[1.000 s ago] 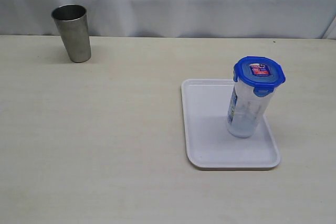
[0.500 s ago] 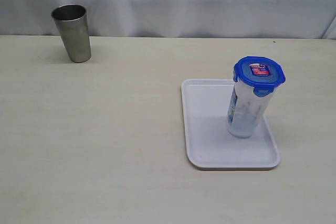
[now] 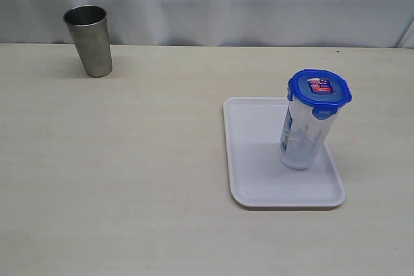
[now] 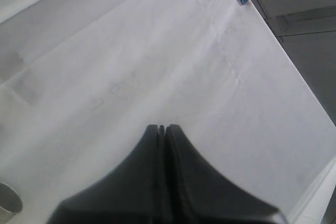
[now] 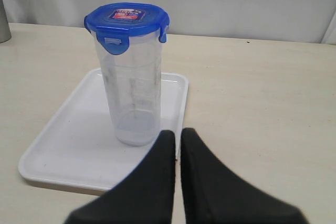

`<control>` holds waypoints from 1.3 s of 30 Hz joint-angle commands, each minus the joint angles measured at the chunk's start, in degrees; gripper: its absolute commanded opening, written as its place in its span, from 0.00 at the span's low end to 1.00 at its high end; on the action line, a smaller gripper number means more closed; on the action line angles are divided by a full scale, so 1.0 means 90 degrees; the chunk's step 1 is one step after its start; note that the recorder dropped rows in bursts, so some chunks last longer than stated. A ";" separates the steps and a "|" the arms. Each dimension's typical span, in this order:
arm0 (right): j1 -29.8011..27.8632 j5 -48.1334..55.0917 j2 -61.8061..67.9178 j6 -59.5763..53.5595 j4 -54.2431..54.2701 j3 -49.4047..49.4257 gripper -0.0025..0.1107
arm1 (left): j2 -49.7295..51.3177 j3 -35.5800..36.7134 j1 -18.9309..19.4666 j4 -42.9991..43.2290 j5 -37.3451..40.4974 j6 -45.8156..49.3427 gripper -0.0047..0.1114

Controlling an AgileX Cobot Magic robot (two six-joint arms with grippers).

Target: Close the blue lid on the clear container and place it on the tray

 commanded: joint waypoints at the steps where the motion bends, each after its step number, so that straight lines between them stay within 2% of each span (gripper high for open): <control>1: -0.0004 0.0016 -0.0026 -0.0030 -0.0044 0.0021 0.06 | -0.0027 0.0268 0.0022 -0.0063 -0.0272 -0.0020 0.04; 5: -0.0004 0.0016 -0.0026 -0.0030 -0.0044 0.0021 0.06 | -0.0027 0.0856 0.0022 -0.0063 -0.0468 -0.0020 0.04; 17: -0.0004 0.0016 -0.0026 -0.0030 -0.0044 0.0021 0.06 | -0.0027 0.2473 0.0022 -0.0048 -0.0175 -0.0020 0.04; 22: -0.0004 0.0016 -0.0026 -0.0030 -0.0044 0.0021 0.06 | -0.0027 0.2622 0.0022 -0.0034 -0.0192 -0.0020 0.04; 27: -0.0004 0.0016 -0.0026 -0.0030 -0.0044 0.0021 0.06 | -0.0027 0.2622 0.0022 -0.0033 0.0772 -0.0020 0.04; 39: -0.0004 0.0016 -0.0026 -0.0030 -0.0044 0.0021 0.06 | -0.0027 0.2622 0.0022 -0.0033 0.0806 -0.0020 0.04</control>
